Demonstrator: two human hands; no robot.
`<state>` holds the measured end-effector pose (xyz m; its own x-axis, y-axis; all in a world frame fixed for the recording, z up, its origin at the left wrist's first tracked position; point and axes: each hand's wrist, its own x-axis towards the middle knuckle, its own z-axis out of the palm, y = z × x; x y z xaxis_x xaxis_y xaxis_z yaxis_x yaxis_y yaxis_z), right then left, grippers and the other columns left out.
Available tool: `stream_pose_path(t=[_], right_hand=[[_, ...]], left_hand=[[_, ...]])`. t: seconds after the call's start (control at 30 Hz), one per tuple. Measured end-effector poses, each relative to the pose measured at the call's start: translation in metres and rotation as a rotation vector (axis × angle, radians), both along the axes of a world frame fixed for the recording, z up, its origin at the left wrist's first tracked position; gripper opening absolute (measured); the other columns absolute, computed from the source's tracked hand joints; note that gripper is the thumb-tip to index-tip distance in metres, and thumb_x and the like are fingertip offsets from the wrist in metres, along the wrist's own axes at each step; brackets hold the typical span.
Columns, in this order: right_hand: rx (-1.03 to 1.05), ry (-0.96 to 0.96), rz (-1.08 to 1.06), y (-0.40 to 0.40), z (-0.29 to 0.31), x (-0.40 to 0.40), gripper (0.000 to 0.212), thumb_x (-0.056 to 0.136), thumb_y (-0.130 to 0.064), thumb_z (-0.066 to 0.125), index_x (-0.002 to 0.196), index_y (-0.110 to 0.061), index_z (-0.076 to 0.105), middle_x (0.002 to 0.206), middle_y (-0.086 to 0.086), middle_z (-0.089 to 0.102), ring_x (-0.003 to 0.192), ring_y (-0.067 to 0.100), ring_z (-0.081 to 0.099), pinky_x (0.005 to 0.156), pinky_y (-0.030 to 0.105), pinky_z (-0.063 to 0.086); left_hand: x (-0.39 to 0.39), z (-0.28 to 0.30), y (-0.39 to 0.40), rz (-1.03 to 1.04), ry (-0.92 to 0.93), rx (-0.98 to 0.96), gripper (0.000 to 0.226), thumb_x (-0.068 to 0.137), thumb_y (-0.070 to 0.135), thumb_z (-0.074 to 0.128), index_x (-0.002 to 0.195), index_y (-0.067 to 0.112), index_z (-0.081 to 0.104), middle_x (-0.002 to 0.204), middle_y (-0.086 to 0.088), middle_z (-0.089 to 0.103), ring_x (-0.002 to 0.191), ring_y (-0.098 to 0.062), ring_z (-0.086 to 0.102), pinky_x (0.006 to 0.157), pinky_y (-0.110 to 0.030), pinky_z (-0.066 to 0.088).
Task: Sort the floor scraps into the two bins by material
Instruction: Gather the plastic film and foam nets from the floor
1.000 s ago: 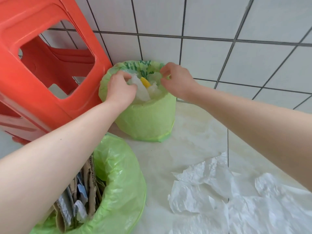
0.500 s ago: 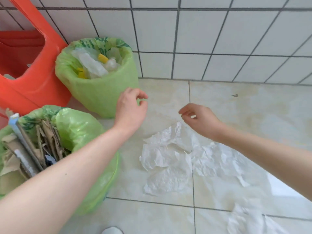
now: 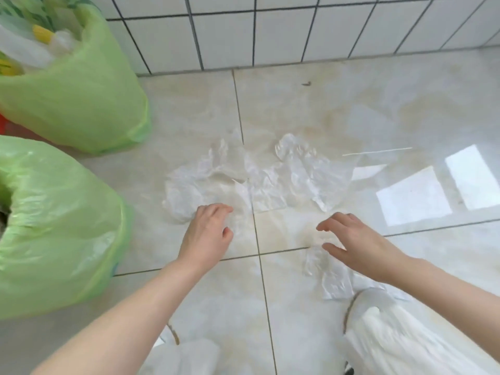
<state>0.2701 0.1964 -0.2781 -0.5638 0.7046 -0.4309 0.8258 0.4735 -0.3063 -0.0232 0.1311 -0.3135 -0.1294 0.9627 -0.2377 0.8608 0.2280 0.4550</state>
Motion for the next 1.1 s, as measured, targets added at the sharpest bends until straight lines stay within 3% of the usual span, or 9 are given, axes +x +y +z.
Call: stream_pose_path(t=[0.13, 0.27, 0.4, 0.53, 0.63, 0.77, 0.9, 0.97, 1.1], right_hand=[[-0.029, -0.139, -0.141, -0.033, -0.009, 0.032, 0.069, 0.088, -0.051, 0.056, 0.143, -0.020, 0.029, 0.135, 0.001, 0.036, 0.118, 0.025, 0.042, 0.100, 0.030, 0.038], [-0.064, -0.261, -0.421, -0.051, -0.026, 0.050, 0.088, 0.083, -0.053, 0.061, 0.147, -0.014, 0.015, 0.138, 0.009, 0.026, 0.118, 0.036, 0.041, 0.099, 0.040, 0.040], [-0.105, -0.333, -0.478, -0.057, -0.040, 0.061, 0.072, 0.084, -0.032, 0.058, 0.141, -0.014, 0.019, 0.131, 0.010, 0.027, 0.114, 0.037, 0.039, 0.095, 0.041, 0.044], [0.043, -0.356, -0.466, -0.050, -0.050, 0.061, 0.049, 0.084, -0.020, 0.054, 0.129, -0.012, 0.037, 0.118, 0.011, 0.038, 0.103, 0.033, 0.041, 0.078, 0.040, 0.051], [0.062, -0.269, -0.489, -0.041, -0.055, 0.061, 0.034, 0.087, -0.014, 0.049, 0.120, -0.010, 0.045, 0.111, 0.012, 0.048, 0.098, 0.033, 0.045, 0.079, 0.041, 0.046], [0.007, -0.122, -0.638, -0.025, -0.054, 0.059, 0.019, 0.091, -0.013, 0.041, 0.107, -0.008, 0.050, 0.109, 0.012, 0.052, 0.100, 0.034, 0.048, 0.077, 0.039, 0.042], [0.086, 0.119, -0.681, -0.019, -0.035, 0.044, 0.011, 0.089, -0.004, 0.038, 0.094, -0.008, 0.047, 0.094, 0.009, 0.050, 0.086, 0.033, 0.051, 0.069, 0.036, 0.037], [0.103, 0.193, -0.639, -0.022, -0.023, 0.033, 0.011, 0.088, 0.000, 0.034, 0.089, -0.009, 0.040, 0.084, 0.006, 0.052, 0.076, 0.032, 0.048, 0.064, 0.037, 0.036], [0.096, 0.213, -0.510, -0.034, -0.017, 0.017, 0.021, 0.086, 0.000, 0.037, 0.104, -0.010, 0.041, 0.085, 0.007, 0.052, 0.079, 0.029, 0.047, 0.068, 0.040, 0.039]], left_hand=[[0.013, -0.008, 0.004, -0.093, 0.090, -0.158, 0.065, 0.090, 0.026, 0.052, 0.149, 0.022, 0.024, 0.156, -0.002, 0.024, 0.138, -0.023, 0.022, 0.113, -0.033, 0.026], [0.024, -0.021, -0.002, -0.152, 0.199, -0.202, 0.076, 0.089, 0.028, 0.052, 0.151, 0.023, 0.009, 0.156, 0.000, 0.023, 0.142, -0.025, 0.019, 0.113, -0.037, 0.027], [0.034, -0.025, -0.014, -0.183, 0.230, -0.067, 0.076, 0.084, 0.018, 0.055, 0.150, 0.019, 0.017, 0.138, -0.001, 0.046, 0.132, -0.024, 0.034, 0.105, -0.034, 0.034], [0.041, -0.027, -0.025, -0.263, 0.246, -0.014, 0.076, 0.075, 0.009, 0.064, 0.145, 0.018, 0.035, 0.105, 0.000, 0.057, 0.100, -0.027, 0.051, 0.082, -0.036, 0.046], [0.039, -0.036, -0.030, -0.278, 0.309, 0.058, 0.072, 0.060, -0.001, 0.072, 0.128, 0.016, 0.054, 0.084, 0.001, 0.057, 0.073, -0.025, 0.056, 0.066, -0.037, 0.049], [0.035, -0.035, -0.029, -0.339, 0.315, 0.106, 0.043, 0.059, -0.002, 0.076, 0.098, 0.015, 0.066, 0.073, 0.001, 0.056, 0.067, -0.025, 0.057, 0.062, -0.032, 0.048], [0.026, -0.024, -0.021, -0.374, 0.250, 0.190, 0.012, 0.080, 0.003, 0.060, 0.073, 0.011, 0.053, 0.074, -0.003, 0.048, 0.069, -0.025, 0.048, 0.051, -0.035, 0.042], [0.023, -0.016, -0.015, -0.169, 0.087, 0.130, 0.017, 0.091, 0.011, 0.041, 0.075, 0.011, 0.044, 0.079, -0.003, 0.043, 0.075, -0.024, 0.043, 0.061, -0.039, 0.040], [0.013, 0.001, 0.001, 0.073, -0.052, 0.076, 0.024, 0.094, 0.018, 0.034, 0.071, 0.010, 0.031, 0.062, -0.009, 0.045, 0.065, -0.035, 0.042, 0.061, -0.044, 0.038]])
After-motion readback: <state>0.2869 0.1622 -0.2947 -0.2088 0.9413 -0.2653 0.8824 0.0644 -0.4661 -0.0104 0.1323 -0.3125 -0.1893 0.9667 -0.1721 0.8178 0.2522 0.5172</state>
